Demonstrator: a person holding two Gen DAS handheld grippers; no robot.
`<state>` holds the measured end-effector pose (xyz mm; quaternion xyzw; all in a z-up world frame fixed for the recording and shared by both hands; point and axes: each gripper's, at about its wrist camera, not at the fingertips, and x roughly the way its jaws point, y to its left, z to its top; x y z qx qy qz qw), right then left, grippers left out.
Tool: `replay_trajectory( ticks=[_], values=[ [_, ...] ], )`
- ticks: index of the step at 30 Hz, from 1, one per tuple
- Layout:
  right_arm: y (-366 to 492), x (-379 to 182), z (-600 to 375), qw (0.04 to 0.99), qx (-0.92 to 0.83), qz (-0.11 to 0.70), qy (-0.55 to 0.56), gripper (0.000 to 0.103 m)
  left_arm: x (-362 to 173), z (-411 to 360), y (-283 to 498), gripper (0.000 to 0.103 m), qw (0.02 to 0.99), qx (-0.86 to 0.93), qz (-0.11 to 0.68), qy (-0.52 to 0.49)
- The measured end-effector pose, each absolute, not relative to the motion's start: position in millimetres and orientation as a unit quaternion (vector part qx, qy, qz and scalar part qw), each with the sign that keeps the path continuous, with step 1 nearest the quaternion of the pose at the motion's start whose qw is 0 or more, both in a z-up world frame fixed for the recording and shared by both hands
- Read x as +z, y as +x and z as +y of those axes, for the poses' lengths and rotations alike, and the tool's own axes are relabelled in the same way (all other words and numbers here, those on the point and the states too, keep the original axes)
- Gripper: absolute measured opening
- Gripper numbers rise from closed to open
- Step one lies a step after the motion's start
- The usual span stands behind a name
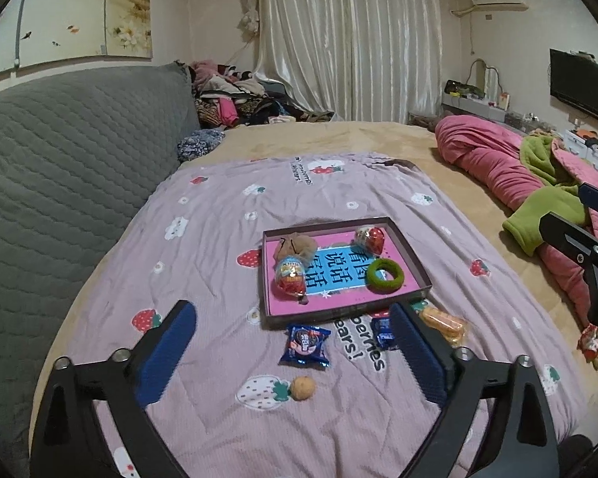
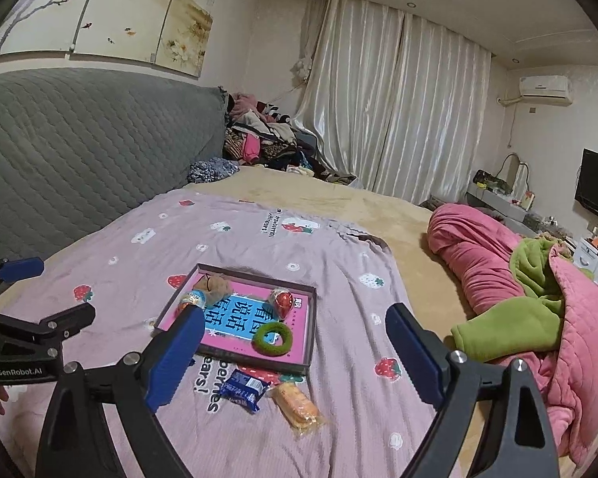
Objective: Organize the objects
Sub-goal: 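Raise both tools up and away from the tray, then move both tools toward the snack packs lying beside the tray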
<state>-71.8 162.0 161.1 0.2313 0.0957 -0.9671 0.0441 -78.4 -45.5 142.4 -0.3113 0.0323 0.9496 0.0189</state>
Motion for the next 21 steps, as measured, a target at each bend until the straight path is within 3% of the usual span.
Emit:
replay_trajectory(
  ticks=[21],
  values=[
    [-24,123,156,0.065,-0.957,0.101,0.264,0.1,118,-37,-34,0.102,0.029,0.945,0.025,-0.325]
  ],
)
